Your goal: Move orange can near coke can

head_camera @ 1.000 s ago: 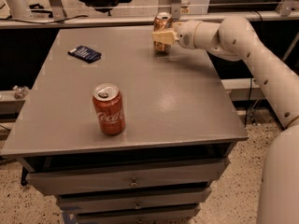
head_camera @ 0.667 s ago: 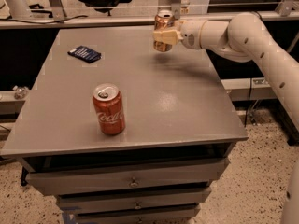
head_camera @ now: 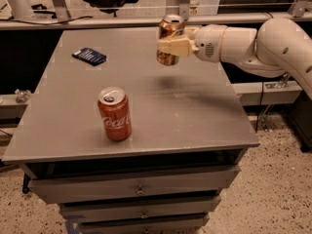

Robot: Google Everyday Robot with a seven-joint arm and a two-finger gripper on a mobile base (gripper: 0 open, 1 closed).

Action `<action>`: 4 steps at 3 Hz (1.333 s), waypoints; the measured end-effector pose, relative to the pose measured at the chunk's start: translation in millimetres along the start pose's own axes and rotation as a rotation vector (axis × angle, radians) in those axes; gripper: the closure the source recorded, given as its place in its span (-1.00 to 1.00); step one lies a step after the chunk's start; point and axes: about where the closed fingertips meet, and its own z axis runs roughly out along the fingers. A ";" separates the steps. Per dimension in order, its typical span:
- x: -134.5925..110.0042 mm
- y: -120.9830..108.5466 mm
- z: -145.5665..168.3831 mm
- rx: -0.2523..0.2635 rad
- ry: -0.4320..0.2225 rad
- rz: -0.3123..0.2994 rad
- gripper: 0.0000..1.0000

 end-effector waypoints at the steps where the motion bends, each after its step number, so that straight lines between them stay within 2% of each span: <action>1: 0.0 0.1 0.1 0.000 0.000 0.000 1.00; 2: 8.5 3.2 -0.2 -0.016 0.033 -0.015 1.00; 3: 24.1 25.4 -6.4 -0.071 0.083 -0.050 1.00; 4: 38.9 56.5 -13.7 -0.147 0.102 -0.062 1.00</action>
Offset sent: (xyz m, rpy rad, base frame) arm -0.0086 -0.0053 -0.0203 -0.0856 0.0112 0.0384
